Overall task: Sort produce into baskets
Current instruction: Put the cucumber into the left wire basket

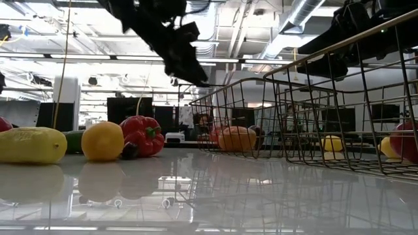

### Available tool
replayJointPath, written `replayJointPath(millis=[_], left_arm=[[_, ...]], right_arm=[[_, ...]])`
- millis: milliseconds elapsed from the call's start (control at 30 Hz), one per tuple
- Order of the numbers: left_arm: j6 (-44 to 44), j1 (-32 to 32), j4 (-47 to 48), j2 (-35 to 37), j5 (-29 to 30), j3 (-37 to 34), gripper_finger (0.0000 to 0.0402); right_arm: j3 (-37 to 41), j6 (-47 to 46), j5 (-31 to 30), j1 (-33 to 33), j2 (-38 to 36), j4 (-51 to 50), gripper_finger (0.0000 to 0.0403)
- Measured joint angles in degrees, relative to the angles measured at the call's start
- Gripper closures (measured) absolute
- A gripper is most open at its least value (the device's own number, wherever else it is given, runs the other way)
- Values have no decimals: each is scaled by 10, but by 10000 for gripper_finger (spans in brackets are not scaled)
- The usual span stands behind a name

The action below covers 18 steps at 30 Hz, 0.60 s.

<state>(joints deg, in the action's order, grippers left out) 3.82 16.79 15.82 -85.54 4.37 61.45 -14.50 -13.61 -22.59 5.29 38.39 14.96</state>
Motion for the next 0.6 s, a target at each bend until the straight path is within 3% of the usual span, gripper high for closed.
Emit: replayJointPath(millis=[300, 600], left_arm=[[-107, -50, 284, 91, 72, -7, 116], [-190, -72, 327, 105, 33, -86, 116]], right_arm=[[0, 6, 2, -5, 0, -2, 17], [0, 6, 3, 3, 0, -12, 17]])
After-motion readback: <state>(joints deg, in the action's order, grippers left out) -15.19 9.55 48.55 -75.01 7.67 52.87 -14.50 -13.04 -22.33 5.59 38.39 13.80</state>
